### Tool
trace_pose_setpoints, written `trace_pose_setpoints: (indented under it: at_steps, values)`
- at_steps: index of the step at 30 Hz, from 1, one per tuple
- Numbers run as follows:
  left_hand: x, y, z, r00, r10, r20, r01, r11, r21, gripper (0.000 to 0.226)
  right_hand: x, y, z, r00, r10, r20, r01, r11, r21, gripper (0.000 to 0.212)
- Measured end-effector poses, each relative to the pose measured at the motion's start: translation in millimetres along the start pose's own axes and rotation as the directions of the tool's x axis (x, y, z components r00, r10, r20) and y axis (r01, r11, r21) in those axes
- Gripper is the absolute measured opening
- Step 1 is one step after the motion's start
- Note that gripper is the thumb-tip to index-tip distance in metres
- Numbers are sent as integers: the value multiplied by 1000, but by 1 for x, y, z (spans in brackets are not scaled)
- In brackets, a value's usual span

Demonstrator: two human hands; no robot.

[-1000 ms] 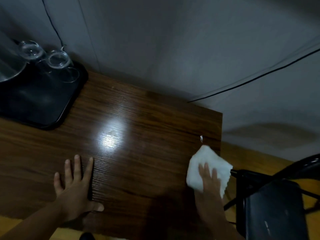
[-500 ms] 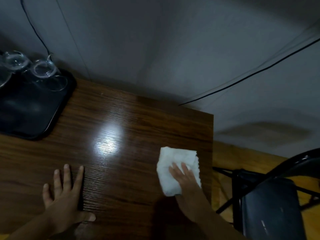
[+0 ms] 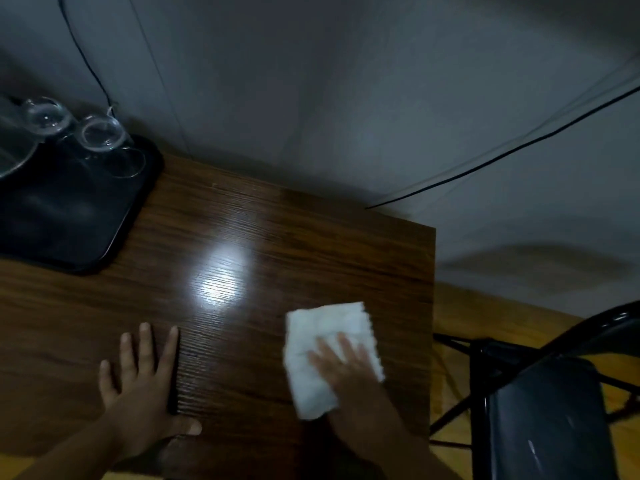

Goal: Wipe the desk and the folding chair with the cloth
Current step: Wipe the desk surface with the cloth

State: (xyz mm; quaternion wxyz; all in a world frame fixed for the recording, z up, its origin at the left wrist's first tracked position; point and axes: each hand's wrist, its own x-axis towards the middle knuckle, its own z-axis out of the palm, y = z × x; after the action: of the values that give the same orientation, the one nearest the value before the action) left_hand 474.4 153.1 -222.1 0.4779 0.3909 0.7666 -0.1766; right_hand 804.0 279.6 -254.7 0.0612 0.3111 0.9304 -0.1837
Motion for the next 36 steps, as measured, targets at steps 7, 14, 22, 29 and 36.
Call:
trace_pose_setpoints:
  at_steps: [7, 14, 22, 29, 36]
  values:
    - [0, -7, -1, 997, 82, -10, -82, 996, -16, 163, 62, 19, -39, 826, 557, -83, -539, 825, 172, 64]
    - [-5, -7, -1, 993, 120, -19, -120, 993, -15, 160, -10, -38, -15, 998, 24, 53, -23, 999, -28, 75]
    - [-5, -6, -2, 993, 108, -36, -108, 994, -1, 160, 72, 10, -41, 752, 659, -9, -650, 745, 150, 69]
    - [-6, -5, -1, 993, 107, -43, -107, 994, 5, 161, 31, -105, -28, 982, 143, 121, -176, 925, 336, 55]
    - [-8, -4, -4, 994, 105, -30, -105, 994, -2, 160, 13, -48, -119, 646, 457, 611, -674, -35, 738, 39]
